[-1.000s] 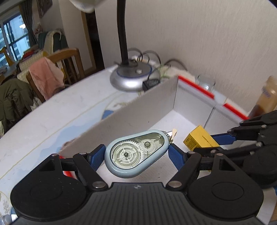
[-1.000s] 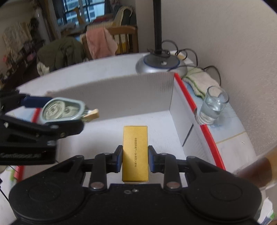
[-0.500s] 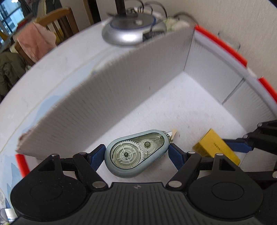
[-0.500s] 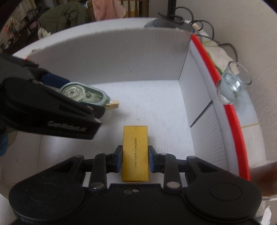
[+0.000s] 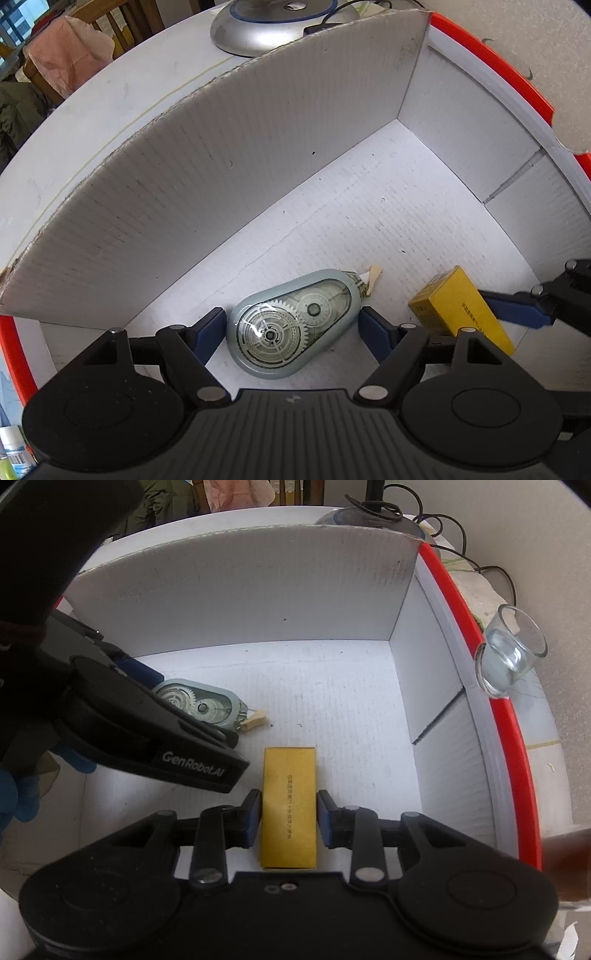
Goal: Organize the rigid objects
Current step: 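Carry the tape dispenser and yellow box into the red shoebox and release both, then lift both open grippers out of the shoebox back toward the items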
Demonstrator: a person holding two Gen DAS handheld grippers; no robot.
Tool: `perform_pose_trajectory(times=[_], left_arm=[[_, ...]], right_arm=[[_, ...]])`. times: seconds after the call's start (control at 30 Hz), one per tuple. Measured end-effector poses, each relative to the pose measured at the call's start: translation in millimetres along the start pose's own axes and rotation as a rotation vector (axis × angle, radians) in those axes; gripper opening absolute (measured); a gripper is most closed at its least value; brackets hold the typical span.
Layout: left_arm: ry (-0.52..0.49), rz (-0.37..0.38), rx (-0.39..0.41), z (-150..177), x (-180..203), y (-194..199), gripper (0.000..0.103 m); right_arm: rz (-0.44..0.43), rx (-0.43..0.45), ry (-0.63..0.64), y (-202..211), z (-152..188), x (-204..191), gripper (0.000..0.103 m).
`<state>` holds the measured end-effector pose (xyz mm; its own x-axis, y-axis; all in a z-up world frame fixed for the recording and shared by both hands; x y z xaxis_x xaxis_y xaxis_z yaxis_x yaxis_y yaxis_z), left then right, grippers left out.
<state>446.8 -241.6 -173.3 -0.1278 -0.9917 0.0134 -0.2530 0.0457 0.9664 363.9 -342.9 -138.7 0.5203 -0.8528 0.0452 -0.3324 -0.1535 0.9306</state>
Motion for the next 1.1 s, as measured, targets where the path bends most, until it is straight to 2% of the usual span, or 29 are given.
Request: perform_pose_trajectory(times=[0.13,0.33,0.67,0.8,1.03,1.1], left_arm=[[0.021,0.003,0.008,-1,-1,7,0.078],[0.053,0.031,0.065,4,-10,31,0.078],[0.094,0.094,0.203,22,-24,85,0.078],[0.115,0.13,0.267,36,-33,109,0.078],[0.151,0.148,0.378,69,-56,149,0.078],[0.169,0.156,0.397,78,-65,158,0.078]], right_arm=[[0.001,0.009,-0.008,-1,2,3,0.041],[-0.003,0.048,-0.014,13,6,2,0.047],[0.011,0.114,-0.007,47,11,-10,0.055],[0.026,0.144,-0.001,61,14,-18,0.056],[0.042,0.215,0.005,90,14,-34,0.059],[0.04,0.236,0.002,97,14,-39,0.062]])
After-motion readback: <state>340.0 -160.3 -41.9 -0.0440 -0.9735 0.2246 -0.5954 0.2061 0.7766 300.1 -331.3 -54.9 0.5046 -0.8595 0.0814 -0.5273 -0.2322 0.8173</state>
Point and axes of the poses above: each gripper's, at about its wrist camera, not at the fingertips, and y roughly against the way its jaws point, x to its right, z to its underside, the point moved 1 cm from there along -y, roughly the way its jaws point, and after that the axes turned 13 degrees about y, right-handed, at the moved point
